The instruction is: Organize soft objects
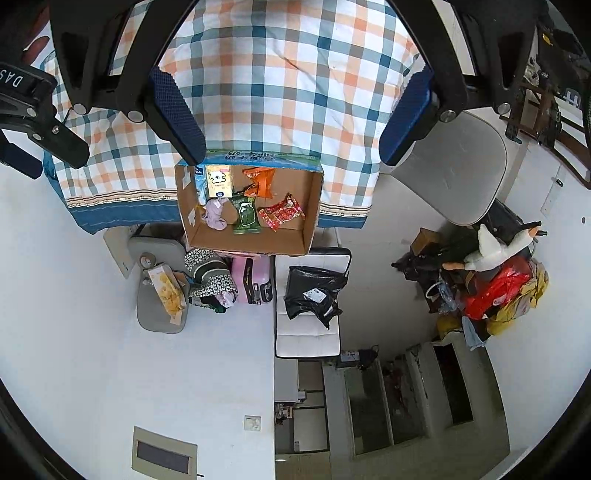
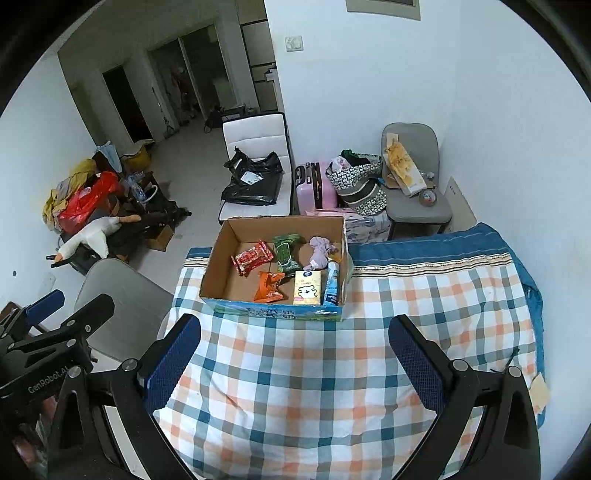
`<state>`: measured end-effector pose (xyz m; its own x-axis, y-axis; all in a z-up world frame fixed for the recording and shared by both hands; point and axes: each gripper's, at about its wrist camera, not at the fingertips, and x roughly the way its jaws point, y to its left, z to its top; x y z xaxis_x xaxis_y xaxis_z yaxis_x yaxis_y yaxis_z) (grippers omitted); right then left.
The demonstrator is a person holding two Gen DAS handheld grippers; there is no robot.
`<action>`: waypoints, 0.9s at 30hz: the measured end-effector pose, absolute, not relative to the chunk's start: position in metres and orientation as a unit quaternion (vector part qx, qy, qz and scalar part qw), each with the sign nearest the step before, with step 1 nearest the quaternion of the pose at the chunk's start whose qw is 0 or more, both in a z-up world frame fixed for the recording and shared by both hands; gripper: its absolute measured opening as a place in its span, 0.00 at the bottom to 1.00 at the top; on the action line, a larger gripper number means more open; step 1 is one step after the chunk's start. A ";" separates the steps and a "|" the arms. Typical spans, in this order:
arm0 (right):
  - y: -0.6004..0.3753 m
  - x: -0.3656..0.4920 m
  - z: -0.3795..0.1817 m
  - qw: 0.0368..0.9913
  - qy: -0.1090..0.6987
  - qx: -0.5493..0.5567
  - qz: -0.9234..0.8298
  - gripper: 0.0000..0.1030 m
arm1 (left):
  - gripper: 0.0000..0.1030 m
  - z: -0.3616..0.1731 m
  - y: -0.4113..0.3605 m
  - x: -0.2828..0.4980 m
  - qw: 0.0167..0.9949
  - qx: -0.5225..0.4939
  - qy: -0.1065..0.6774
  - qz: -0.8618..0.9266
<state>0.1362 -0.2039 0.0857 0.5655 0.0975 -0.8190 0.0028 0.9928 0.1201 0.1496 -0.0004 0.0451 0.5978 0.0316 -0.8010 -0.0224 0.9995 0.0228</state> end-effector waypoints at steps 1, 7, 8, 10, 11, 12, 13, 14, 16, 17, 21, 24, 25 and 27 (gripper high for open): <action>-0.204 0.136 0.086 0.883 0.465 0.055 0.028 1.00 | 0.93 0.045 0.000 0.149 0.894 0.004 0.448 0.015; -0.206 0.134 0.086 0.882 0.467 0.054 0.026 1.00 | 0.93 0.047 0.001 0.146 0.893 0.006 0.451 0.012; -0.206 0.134 0.086 0.882 0.467 0.054 0.026 1.00 | 0.93 0.047 0.000 0.146 0.893 0.005 0.450 0.012; -0.207 0.134 0.086 0.882 0.468 0.055 0.026 1.00 | 0.93 0.047 0.000 0.146 0.893 0.005 0.450 0.012; -0.207 0.134 0.086 0.882 0.467 0.054 0.025 1.00 | 0.93 0.048 0.000 0.145 0.893 0.005 0.450 0.013; -0.208 0.134 0.086 0.882 0.467 0.055 0.025 1.00 | 0.93 0.047 0.000 0.146 0.893 0.005 0.450 0.013; -0.208 0.134 0.086 0.882 0.467 0.055 0.026 1.00 | 0.93 0.047 0.000 0.146 0.893 0.005 0.450 0.011; -0.207 0.134 0.086 0.882 0.467 0.053 0.025 1.00 | 0.93 0.047 0.000 0.146 0.893 0.005 0.450 0.012; -0.208 0.134 0.086 0.882 0.467 0.056 0.026 1.00 | 0.93 0.047 0.001 0.146 0.893 0.005 0.450 0.012; -0.209 0.134 0.086 0.882 0.467 0.057 0.027 1.00 | 0.93 0.047 0.001 0.146 0.893 0.005 0.451 0.012; -0.209 0.133 0.086 0.882 0.468 0.058 0.027 1.00 | 0.93 0.048 0.002 0.144 0.894 0.005 0.447 0.011; -0.210 0.133 0.087 0.882 0.468 0.058 0.028 1.00 | 0.93 0.048 0.003 0.142 0.894 0.005 0.447 0.011; -0.210 0.133 0.087 0.882 0.468 0.057 0.027 1.00 | 0.93 0.048 0.002 0.142 0.894 0.005 0.447 0.011; -0.211 0.132 0.087 0.882 0.467 0.057 0.027 1.00 | 0.93 0.048 0.003 0.141 0.894 0.005 0.448 0.010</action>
